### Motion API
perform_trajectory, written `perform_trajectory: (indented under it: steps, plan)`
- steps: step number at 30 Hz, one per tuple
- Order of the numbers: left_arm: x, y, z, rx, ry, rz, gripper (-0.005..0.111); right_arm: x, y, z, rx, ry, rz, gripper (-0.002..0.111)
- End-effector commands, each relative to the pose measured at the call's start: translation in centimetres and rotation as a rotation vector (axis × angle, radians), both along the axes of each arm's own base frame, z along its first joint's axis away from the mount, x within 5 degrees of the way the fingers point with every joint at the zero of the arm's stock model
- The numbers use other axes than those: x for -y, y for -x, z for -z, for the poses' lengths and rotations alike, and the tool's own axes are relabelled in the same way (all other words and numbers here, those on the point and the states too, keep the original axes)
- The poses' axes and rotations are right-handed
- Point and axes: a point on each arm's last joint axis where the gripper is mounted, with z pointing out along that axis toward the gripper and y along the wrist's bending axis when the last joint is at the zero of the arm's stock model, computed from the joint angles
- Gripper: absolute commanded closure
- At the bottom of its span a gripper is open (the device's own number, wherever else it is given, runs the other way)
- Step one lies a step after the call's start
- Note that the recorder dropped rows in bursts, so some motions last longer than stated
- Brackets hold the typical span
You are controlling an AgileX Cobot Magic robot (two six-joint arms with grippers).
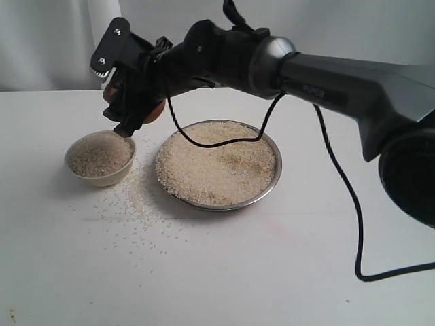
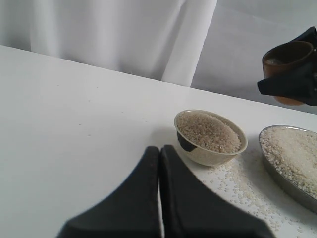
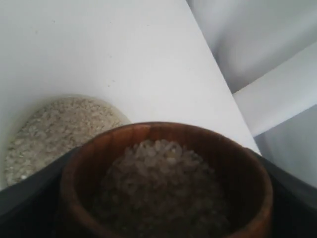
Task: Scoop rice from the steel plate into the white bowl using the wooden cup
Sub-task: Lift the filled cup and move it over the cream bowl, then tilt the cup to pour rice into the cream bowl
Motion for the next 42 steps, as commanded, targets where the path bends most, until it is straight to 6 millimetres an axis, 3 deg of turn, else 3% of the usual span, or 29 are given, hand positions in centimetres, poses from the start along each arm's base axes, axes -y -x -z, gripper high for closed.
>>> perform_trajectory:
  steps: [1,9,15,26,42]
  plan:
    - [0.0,0.0,-0.3,0.019,0.005,0.004,0.107,-0.5,-0.1,-0.6,0.139,0.05,0.034,0.108]
    - [0.0,0.0,-0.3,0.019,0.005,0.004,0.107,-1.0,-0.8,-0.3,0.246,0.13,0.041,0.108]
    - [0.0,0.0,-0.3,0.019,0.005,0.004,0.107,-2.8,-1.7,0.0,0.265,0.234,0.03,0.108]
    - [0.0,0.0,-0.3,0.019,0.005,0.004,0.107,-6.6,0.1,2.4,0.437,0.476,-0.02,0.108]
    - [0.0,0.0,-0.3,0.019,0.005,0.004,0.107,-7.6,0.5,5.4,0.636,0.742,-0.116,0.108]
